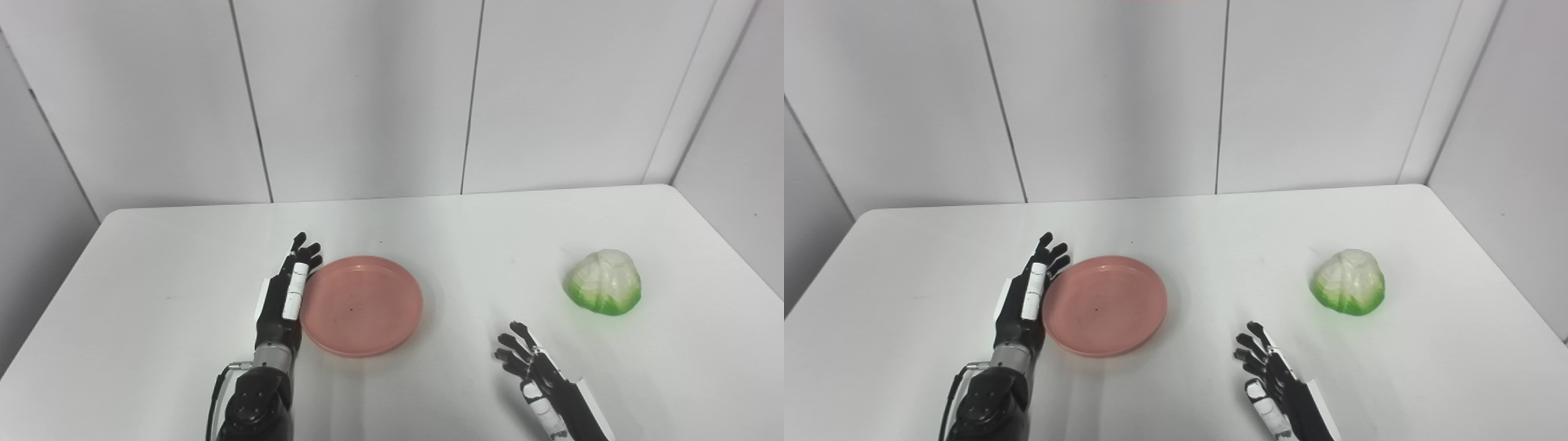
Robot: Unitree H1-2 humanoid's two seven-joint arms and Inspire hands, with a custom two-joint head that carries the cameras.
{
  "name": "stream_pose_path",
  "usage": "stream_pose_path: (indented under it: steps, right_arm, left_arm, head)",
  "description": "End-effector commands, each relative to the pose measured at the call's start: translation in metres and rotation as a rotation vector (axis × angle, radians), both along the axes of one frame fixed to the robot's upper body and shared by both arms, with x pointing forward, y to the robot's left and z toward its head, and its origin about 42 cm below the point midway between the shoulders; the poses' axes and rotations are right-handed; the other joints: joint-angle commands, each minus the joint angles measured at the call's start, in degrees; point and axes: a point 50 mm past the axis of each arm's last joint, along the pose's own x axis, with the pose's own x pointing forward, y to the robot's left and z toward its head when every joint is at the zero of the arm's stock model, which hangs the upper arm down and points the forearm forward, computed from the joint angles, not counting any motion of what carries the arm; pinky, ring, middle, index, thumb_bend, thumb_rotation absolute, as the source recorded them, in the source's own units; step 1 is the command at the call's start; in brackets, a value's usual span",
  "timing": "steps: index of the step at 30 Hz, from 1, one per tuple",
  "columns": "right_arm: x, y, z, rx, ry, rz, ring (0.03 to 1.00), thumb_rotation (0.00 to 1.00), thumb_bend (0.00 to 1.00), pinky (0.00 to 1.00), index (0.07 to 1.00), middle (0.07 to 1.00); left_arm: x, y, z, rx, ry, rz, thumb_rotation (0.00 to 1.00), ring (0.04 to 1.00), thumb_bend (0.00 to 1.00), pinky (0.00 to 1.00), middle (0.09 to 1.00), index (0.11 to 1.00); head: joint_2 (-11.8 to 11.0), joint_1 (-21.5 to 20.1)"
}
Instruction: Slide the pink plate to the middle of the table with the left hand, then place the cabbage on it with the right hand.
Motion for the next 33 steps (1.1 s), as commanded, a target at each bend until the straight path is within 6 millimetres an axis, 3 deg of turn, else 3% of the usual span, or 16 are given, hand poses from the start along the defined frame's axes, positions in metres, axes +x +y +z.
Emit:
stream_pose_path:
  steps: [1,9,17,33]
  right_arm:
    - [0.003,0.012,0.002,0.014,0.013,0.013,0.850,0.93,0.87,0.87,0.943,0.891]
    - [0.007,0.028,0.006,0.005,-0.008,0.016,0.841,0.94,0.84,0.86,0.940,0.893]
    - [0.009,0.035,0.009,0.024,-0.012,0.018,0.850,0.94,0.83,0.86,0.936,0.892]
    - [0.010,0.041,0.010,0.003,-0.054,-0.034,0.828,0.94,0.82,0.83,0.897,0.913]
  left_arm:
    - [0.000,-0.017,0.002,-0.050,0.017,-0.024,0.92,0.893,0.93,0.87,0.892,0.930]
    - [0.001,-0.027,0.006,-0.126,0.033,-0.034,0.90,0.911,0.95,0.94,0.921,0.939]
    - [0.002,-0.028,0.006,-0.108,0.035,-0.044,0.92,0.915,0.93,0.91,0.929,0.962]
    - [0.002,-0.010,0.002,-0.132,0.053,-0.035,0.90,0.910,0.92,0.95,0.917,0.946]
  head:
    - [0.1,-0.7]
    - [0.0,-5.2]
    - [0.1,-6.1]
    - [-0.2,-8.0]
